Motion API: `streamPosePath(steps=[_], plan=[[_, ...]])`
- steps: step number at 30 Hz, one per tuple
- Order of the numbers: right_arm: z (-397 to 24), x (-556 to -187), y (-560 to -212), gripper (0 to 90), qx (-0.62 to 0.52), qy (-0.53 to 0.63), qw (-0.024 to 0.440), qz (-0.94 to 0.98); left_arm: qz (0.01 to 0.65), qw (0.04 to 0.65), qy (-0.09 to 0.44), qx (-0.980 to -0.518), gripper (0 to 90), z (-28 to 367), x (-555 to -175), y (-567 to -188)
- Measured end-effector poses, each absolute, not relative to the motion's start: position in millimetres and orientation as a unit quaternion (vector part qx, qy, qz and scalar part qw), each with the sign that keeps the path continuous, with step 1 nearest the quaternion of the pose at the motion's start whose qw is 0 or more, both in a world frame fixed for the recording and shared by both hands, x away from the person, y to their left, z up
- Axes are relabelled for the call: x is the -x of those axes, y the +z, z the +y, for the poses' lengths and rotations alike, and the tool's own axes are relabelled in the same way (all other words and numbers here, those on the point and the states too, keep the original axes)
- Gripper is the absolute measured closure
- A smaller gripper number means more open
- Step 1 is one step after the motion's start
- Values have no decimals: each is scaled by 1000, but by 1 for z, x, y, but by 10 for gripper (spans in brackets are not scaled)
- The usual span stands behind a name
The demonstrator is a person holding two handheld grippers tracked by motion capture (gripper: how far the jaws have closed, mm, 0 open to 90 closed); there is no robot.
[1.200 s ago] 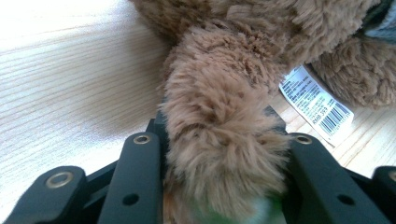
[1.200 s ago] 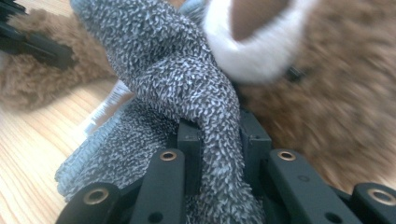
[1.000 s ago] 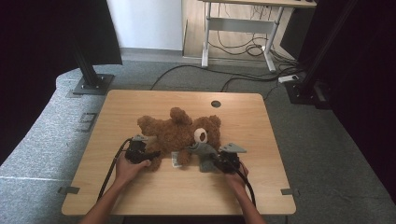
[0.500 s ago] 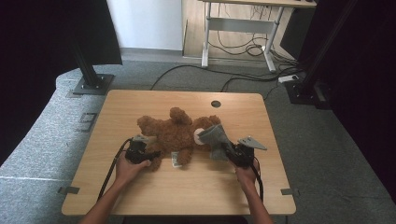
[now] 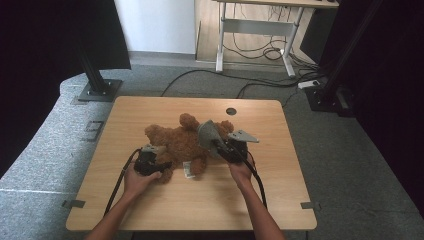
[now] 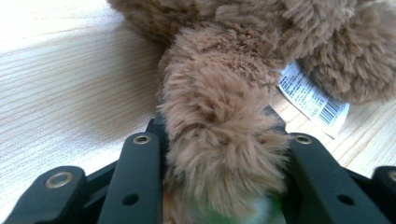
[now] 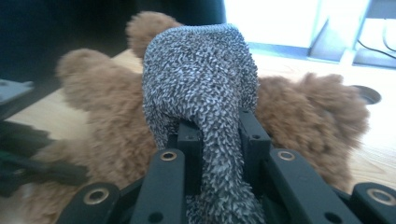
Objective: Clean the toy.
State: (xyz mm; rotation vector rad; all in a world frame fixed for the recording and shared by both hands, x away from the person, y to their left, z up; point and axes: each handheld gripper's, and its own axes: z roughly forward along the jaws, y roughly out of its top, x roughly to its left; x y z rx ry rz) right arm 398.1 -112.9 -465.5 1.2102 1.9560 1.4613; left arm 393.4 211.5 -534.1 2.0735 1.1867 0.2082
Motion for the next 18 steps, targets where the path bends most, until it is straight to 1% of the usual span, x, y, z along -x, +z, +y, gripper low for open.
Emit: streamPosePath(steps=[1,3,6,8,10,11,18], plan=[[-114,-400,-465,749,-441,522,208,700,461,363,81,-806,623,211,-393,-534],[-124,-405,-466,749,-459,509,225,692,460,363,81,-806,623,211,-393,-534],[-151,-417,-471,748,-506,489,234,670,460,363,81,-806,623,212,-393,-534],[-159,-419,-474,748,-516,486,231,666,461,364,81,-805,622,211,-393,-534],[-171,-422,-483,748,-535,478,226,659,461,364,80,-805,623,212,-393,-534],[-178,-424,-489,748,-544,465,231,659,462,365,80,-804,622,211,-394,-534],[-189,-424,-512,748,-565,445,212,661,462,365,80,-804,622,211,-393,-534]])
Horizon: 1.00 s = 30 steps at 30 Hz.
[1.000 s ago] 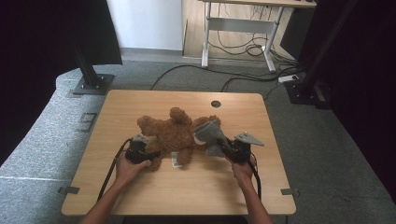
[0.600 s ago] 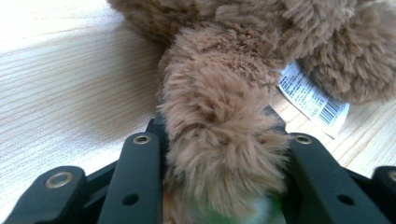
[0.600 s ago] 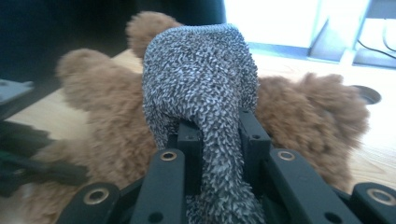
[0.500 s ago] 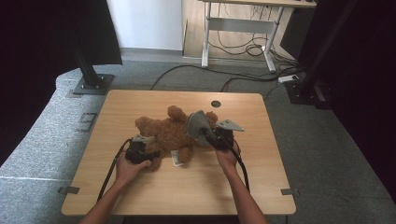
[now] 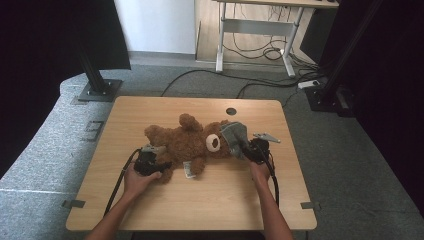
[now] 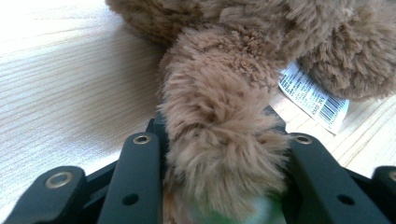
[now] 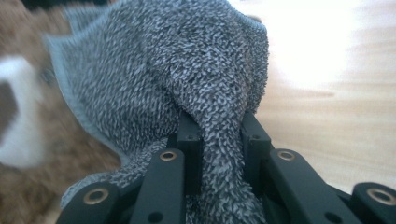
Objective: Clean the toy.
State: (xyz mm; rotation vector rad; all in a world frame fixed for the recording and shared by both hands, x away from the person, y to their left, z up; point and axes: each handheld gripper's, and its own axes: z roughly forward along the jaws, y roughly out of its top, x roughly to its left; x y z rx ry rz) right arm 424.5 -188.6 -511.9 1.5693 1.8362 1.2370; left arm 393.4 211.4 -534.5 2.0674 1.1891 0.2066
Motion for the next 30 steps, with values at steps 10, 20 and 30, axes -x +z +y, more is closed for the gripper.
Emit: streamPosePath(steps=[10,20,30], plan=[[-187,-415,-537,748,-548,415,178,704,461,365,82,-805,622,211,-393,-535],[-200,-437,-506,748,-557,461,200,661,463,365,80,-803,622,212,-393,-535],[-186,-456,-524,745,-576,439,190,663,463,366,80,-803,622,212,-393,-535]])
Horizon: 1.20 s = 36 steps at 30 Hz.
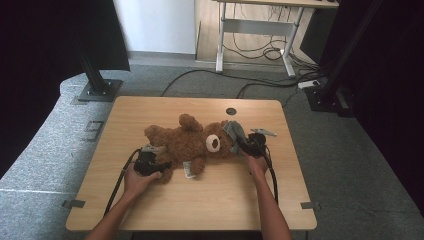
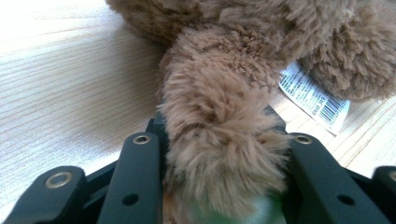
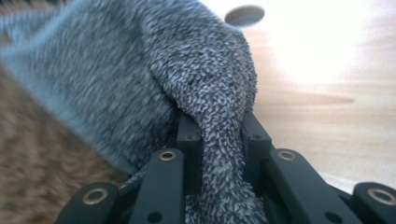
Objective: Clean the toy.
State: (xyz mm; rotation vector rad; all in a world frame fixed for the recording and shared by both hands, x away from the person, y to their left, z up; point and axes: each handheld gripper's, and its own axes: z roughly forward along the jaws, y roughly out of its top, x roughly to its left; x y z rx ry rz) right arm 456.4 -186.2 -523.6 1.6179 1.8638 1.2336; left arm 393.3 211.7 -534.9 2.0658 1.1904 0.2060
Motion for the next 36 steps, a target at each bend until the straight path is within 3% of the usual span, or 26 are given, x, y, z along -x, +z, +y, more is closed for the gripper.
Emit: streamPosePath(steps=[19,26,36], plan=[[-197,-426,-539,745,-553,407,177,705,463,369,80,-802,615,212,-393,-535],[-205,-418,-533,745,-553,429,184,690,463,378,73,-798,589,215,-394,-532],[-222,-387,-529,745,-542,466,188,674,451,389,109,-795,495,215,-387,-518]])
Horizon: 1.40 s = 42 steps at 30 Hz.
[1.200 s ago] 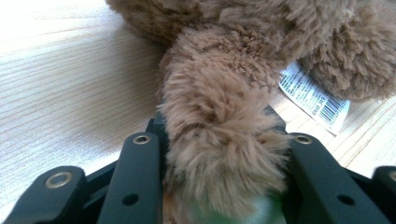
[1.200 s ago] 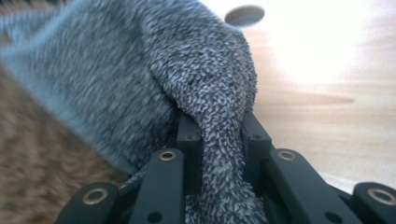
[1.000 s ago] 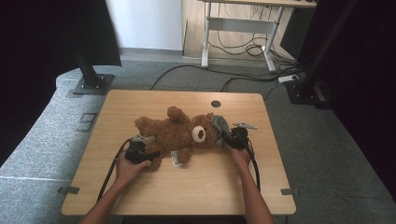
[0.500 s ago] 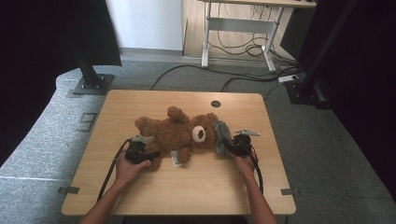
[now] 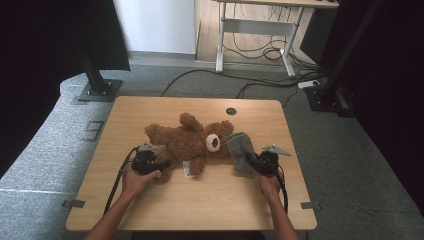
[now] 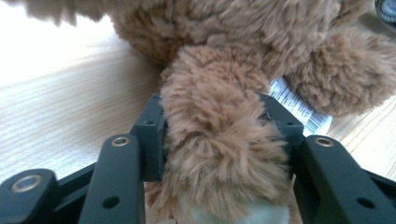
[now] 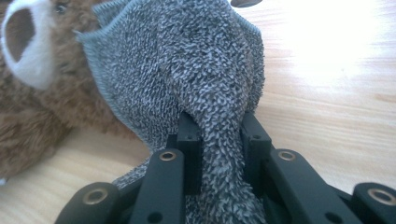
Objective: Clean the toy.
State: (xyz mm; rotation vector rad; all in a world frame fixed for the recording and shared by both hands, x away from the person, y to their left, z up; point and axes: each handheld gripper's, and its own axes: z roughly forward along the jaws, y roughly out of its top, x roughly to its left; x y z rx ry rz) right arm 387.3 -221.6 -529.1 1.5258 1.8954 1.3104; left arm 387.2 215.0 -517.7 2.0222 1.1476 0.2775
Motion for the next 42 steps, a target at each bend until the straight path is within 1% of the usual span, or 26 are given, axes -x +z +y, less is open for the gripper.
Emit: streamPosePath(steps=[5,13,22,28,30,42], plan=[[-227,-378,-531,745,-539,472,186,672,449,411,118,-785,475,220,-382,-504],[-228,-377,-532,745,-538,472,187,673,442,450,118,-767,421,217,-388,-479],[-225,-375,-534,744,-534,470,185,678,424,454,128,-773,378,193,-415,-455],[-225,-374,-536,744,-534,468,183,680,426,456,125,-771,343,182,-437,-449],[-223,-374,-536,744,-533,468,180,681,422,457,125,-773,319,180,-442,-448],[-224,-373,-536,744,-533,470,179,680,414,460,114,-777,264,155,-473,-440]])
